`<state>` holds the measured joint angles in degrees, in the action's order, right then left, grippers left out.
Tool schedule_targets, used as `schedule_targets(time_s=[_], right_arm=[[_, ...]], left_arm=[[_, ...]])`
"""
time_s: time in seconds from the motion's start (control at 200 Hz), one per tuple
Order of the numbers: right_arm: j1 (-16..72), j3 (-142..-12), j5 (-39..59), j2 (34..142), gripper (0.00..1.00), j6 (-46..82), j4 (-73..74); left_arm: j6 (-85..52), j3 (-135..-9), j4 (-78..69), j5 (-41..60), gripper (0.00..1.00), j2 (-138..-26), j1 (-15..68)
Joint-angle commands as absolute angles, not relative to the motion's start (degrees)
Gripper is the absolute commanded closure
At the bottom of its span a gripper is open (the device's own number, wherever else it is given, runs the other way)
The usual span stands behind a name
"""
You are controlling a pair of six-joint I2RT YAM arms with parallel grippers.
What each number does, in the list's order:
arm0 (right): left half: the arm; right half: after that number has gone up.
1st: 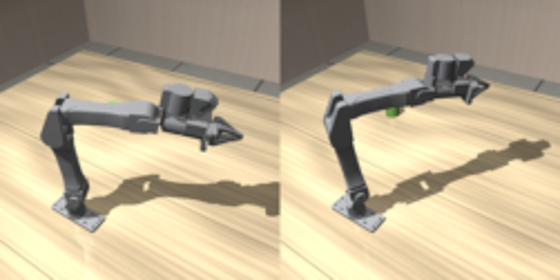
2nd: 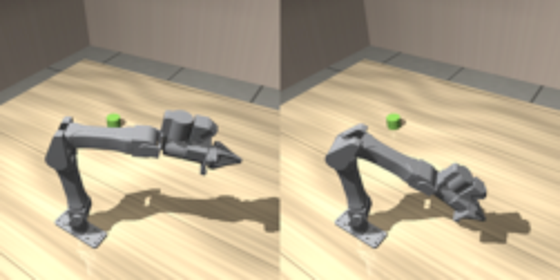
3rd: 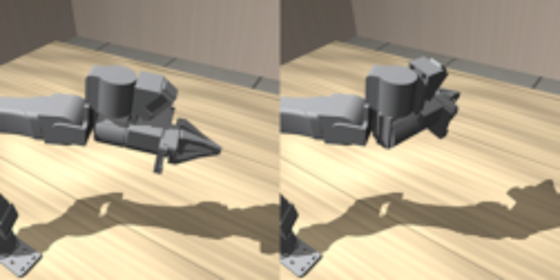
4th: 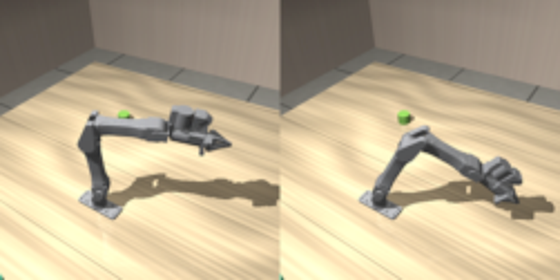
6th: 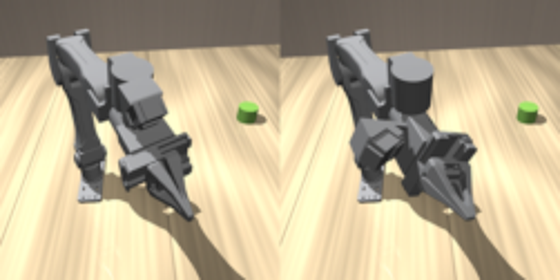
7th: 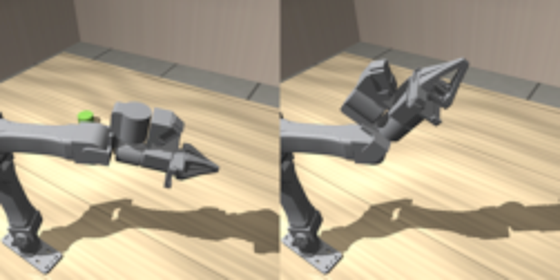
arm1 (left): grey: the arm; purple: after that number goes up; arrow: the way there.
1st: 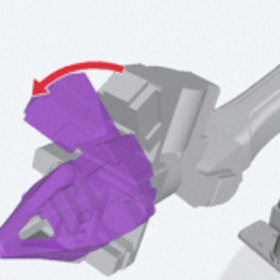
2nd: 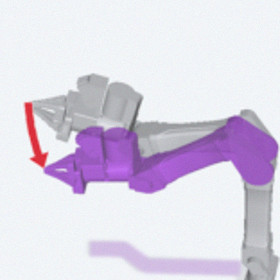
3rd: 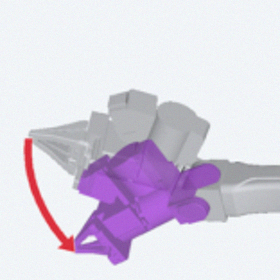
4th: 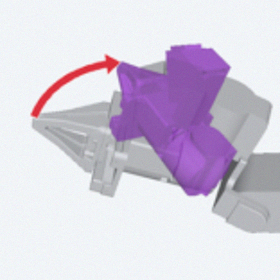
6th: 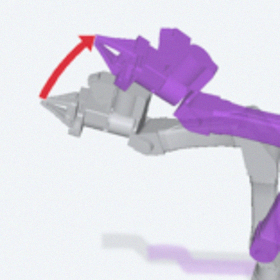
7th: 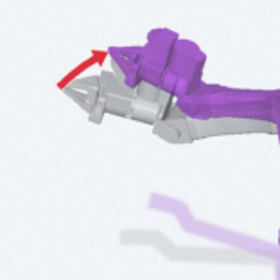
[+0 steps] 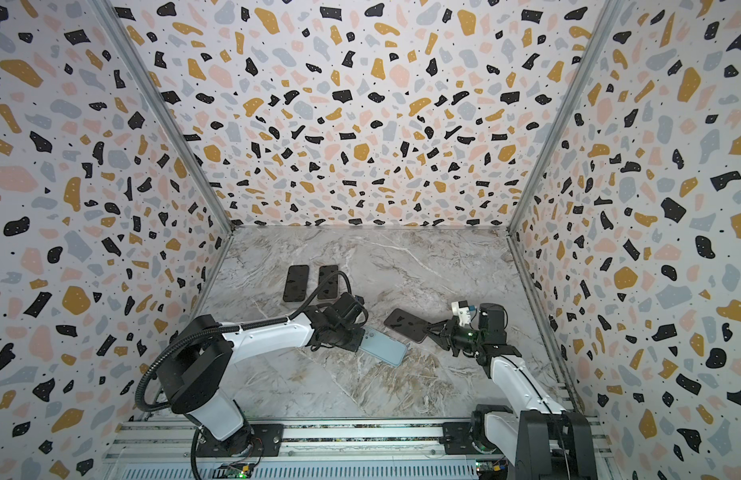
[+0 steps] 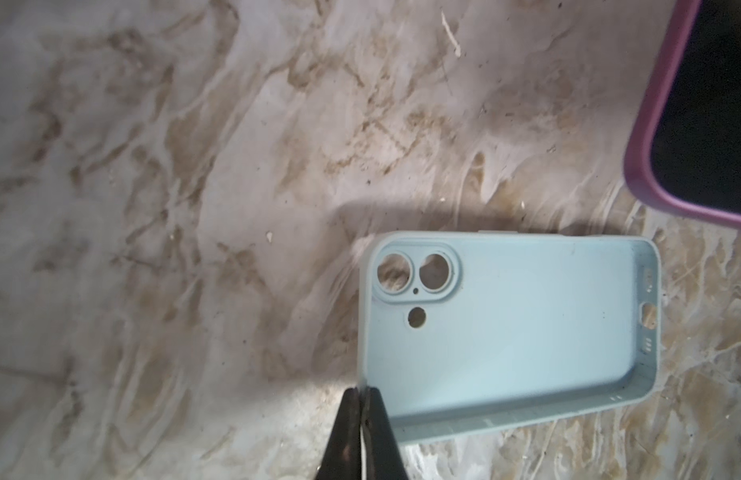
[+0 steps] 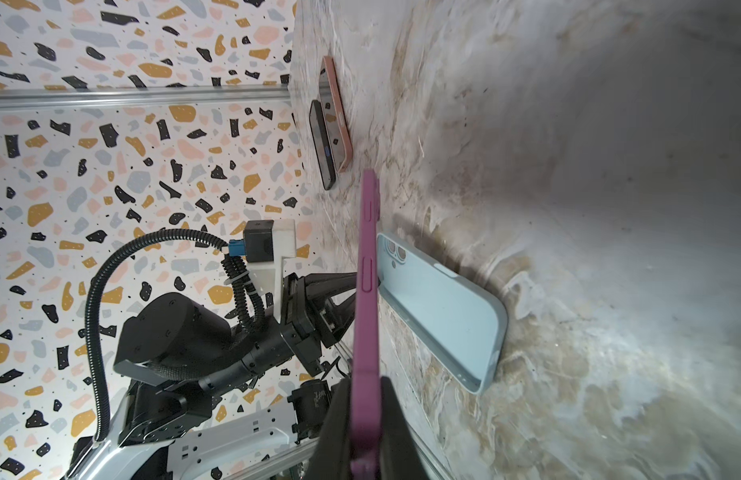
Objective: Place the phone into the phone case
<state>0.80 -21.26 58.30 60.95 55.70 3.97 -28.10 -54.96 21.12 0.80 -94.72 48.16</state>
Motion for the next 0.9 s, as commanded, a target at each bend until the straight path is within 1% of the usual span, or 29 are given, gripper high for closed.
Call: schedule_targets(time_s=[0.0,0.22,0.4,0.481,0.706,0.891], right_arm=[[3.5,-24.2,59.8,61.7,1.0,52.8,2.1],[8.4,-25.5,61.3,63.6,1.0,47.0,-0.2],[11.8,-24.8,61.4,65.1,1.0,46.3,0.0],[12.8,-24.9,61.7,66.4,1.0,46.1,-0.2],[13.5,-26.4,61.8,70.1,1.0,44.1,-3.8],[14.0,-26.3,61.8,71.4,1.0,44.3,-3.0]], left_arm=[[-30.9,-52.0,19.0,0.7,0.95,-91.3,47.8],[-32.5,-47.1,17.4,0.3,0.95,-87.9,47.4],[-33.4,-45.5,15.7,1.4,0.94,-87.1,47.4],[-33.4,-45.3,15.5,1.4,0.9,-87.0,47.3],[-33.5,-45.0,14.9,1.5,0.77,-86.9,47.2],[-33.4,-45.2,14.1,1.8,0.71,-86.8,46.8]])
